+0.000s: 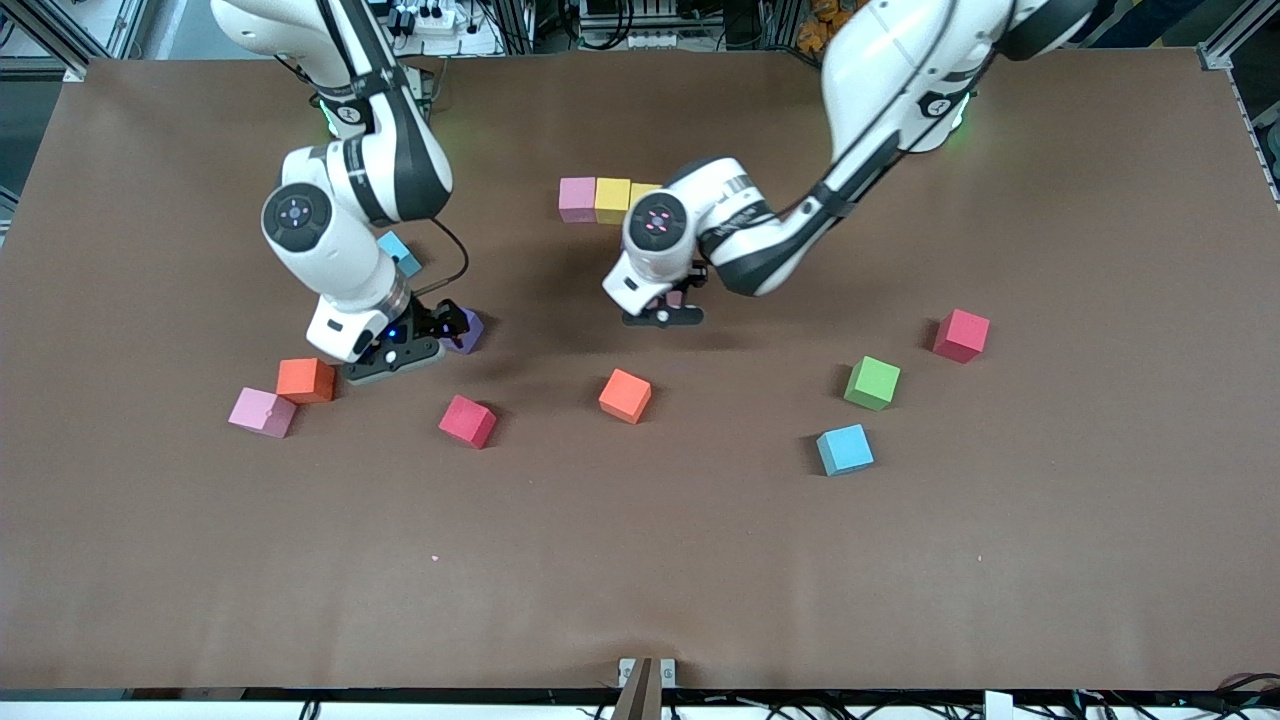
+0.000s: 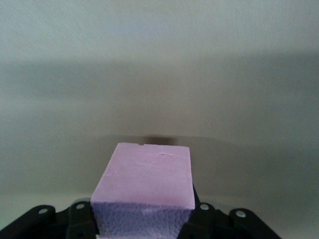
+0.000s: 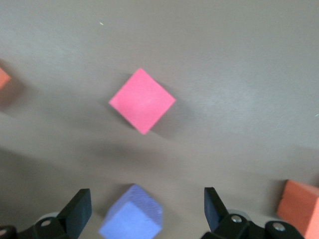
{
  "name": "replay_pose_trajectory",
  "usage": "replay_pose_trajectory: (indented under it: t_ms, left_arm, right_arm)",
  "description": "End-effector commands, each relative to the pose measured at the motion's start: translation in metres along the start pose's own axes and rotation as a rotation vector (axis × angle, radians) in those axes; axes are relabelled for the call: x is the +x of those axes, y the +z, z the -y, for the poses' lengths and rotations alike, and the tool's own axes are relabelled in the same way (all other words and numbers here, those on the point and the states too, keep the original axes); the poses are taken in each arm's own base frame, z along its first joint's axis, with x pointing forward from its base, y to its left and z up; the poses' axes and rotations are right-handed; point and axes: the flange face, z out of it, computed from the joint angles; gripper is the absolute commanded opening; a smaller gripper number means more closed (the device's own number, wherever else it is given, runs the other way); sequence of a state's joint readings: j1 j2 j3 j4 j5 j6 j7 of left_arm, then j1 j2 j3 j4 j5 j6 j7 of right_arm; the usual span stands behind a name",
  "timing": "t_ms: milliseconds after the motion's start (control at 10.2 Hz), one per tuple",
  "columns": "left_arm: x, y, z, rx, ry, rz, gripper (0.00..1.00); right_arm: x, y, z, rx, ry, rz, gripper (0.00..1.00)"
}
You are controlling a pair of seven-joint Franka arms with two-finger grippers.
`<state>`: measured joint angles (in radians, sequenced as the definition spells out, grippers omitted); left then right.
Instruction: Form number 2 with 11 blocks
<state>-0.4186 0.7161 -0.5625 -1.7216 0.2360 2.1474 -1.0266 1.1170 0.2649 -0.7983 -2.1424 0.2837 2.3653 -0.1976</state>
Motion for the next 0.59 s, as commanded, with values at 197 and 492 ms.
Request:
replay_pose_trajectory:
  t_ms: [197,492]
  left_arm:
    - [-0.01,0.014,-0.019,-0.006,0.013,-0.003,0.29]
    - [-0.011,0.017,-0.027,-0.017,0.006,-0.003,0.29]
  right_arm:
    - [0.044,0.0,-0.011,-0.108,-0.18,-0.074,1.0]
    - [0.064,0.023,-0.001,-0.101,-0.278,-0.063,1.0]
